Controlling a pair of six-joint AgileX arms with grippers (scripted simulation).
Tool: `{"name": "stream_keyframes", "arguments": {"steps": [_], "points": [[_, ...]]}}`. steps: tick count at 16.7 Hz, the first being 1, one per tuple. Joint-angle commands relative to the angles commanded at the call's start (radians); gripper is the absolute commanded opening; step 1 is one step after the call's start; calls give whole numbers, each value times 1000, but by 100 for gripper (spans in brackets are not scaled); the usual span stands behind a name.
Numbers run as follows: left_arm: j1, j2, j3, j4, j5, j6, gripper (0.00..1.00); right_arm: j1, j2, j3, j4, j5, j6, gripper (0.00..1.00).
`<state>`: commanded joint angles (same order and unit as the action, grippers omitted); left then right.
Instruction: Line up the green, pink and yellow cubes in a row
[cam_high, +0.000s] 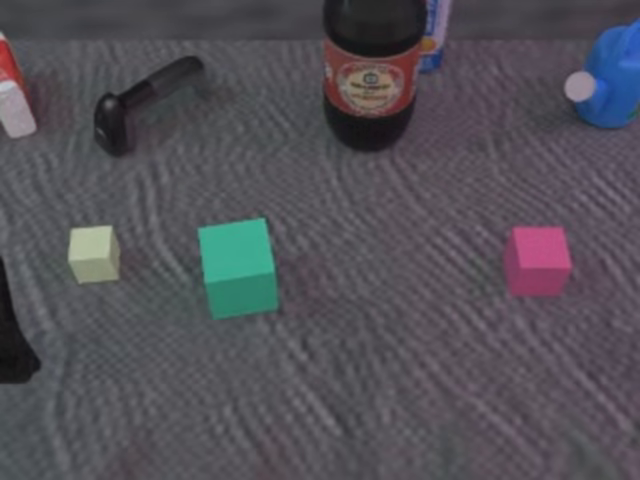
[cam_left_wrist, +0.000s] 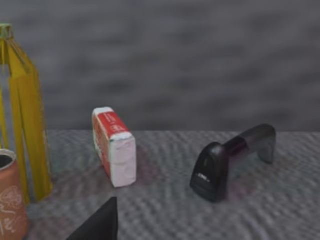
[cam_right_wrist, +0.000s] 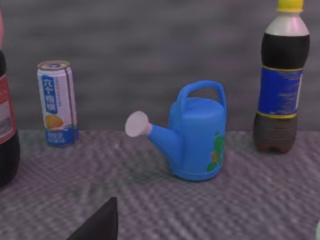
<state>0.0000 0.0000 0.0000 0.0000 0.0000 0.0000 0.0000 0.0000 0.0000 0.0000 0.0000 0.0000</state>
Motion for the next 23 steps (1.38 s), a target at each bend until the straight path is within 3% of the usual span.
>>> {"name": "stream_keyframes", "arguments": {"steps": [4,8,23], "points": [[-2,31,30,-21,0,-5,100,0,0,0,0,0,0,100],[-12,219,210,-140,1,-29,100,0,0,0,0,0,0,100],[-80,1693,1302,-929,0,-168,100,0,0,0,0,0,0,100]]}}
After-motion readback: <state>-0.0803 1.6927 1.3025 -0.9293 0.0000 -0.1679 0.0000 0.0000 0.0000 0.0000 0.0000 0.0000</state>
